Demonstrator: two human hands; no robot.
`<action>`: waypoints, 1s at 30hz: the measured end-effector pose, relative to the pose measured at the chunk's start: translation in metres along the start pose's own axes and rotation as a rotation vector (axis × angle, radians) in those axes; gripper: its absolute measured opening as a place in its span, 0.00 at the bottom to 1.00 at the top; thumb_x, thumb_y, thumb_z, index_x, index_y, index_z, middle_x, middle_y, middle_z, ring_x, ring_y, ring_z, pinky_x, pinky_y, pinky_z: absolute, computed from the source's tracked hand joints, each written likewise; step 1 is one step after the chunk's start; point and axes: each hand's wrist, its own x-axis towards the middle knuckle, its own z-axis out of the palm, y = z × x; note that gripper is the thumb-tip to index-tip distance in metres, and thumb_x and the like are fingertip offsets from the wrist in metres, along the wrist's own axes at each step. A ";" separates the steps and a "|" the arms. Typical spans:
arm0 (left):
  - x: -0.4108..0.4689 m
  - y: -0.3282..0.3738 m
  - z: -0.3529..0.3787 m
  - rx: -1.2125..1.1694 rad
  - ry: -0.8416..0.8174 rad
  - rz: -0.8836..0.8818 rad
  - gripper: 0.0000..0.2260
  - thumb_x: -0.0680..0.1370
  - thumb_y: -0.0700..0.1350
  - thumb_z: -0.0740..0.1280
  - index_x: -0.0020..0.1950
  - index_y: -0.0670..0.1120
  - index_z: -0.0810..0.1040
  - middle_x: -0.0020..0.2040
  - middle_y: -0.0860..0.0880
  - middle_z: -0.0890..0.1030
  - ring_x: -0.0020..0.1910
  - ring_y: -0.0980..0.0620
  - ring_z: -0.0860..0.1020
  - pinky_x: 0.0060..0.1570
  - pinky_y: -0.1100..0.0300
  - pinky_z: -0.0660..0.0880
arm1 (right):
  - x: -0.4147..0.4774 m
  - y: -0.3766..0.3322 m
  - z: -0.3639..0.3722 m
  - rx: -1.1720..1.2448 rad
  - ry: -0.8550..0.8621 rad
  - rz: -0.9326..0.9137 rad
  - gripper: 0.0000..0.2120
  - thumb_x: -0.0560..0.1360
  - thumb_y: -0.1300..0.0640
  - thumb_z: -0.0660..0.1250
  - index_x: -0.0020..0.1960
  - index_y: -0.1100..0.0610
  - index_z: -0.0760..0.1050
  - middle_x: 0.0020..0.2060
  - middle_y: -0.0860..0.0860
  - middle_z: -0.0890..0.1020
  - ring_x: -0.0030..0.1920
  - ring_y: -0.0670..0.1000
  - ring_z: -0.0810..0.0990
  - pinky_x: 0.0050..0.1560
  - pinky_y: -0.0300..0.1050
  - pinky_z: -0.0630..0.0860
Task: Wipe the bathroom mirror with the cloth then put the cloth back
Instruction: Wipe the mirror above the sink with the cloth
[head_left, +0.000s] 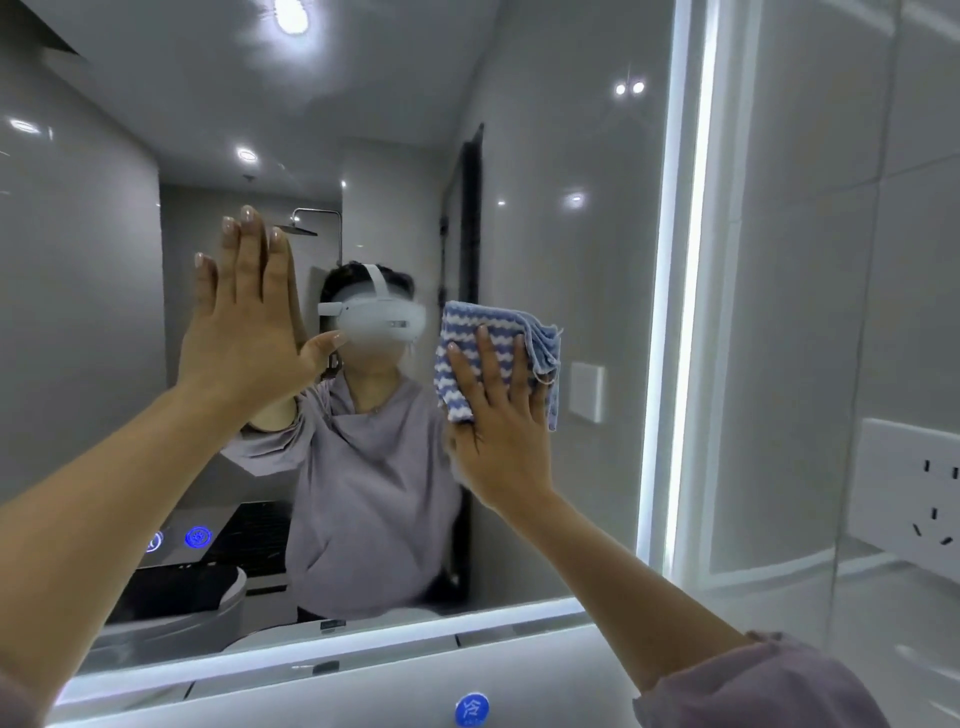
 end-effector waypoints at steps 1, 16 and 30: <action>0.000 0.000 0.000 0.004 0.000 -0.005 0.45 0.73 0.64 0.58 0.75 0.41 0.37 0.76 0.41 0.36 0.74 0.48 0.33 0.71 0.48 0.34 | 0.001 0.000 0.000 -0.009 -0.001 -0.013 0.34 0.77 0.50 0.64 0.78 0.49 0.52 0.77 0.51 0.51 0.77 0.57 0.42 0.75 0.62 0.44; -0.002 0.003 -0.004 -0.024 -0.002 0.003 0.45 0.71 0.65 0.55 0.75 0.40 0.40 0.76 0.40 0.40 0.74 0.49 0.35 0.70 0.52 0.32 | 0.012 0.093 -0.011 -0.090 0.037 0.031 0.26 0.82 0.48 0.50 0.78 0.52 0.52 0.77 0.55 0.54 0.77 0.61 0.51 0.75 0.63 0.49; -0.001 0.002 -0.003 -0.010 -0.040 -0.007 0.45 0.71 0.68 0.49 0.73 0.40 0.34 0.75 0.42 0.35 0.72 0.50 0.29 0.70 0.51 0.32 | 0.022 0.111 -0.043 0.043 0.044 0.529 0.24 0.82 0.53 0.48 0.77 0.52 0.49 0.77 0.52 0.49 0.77 0.56 0.43 0.75 0.56 0.37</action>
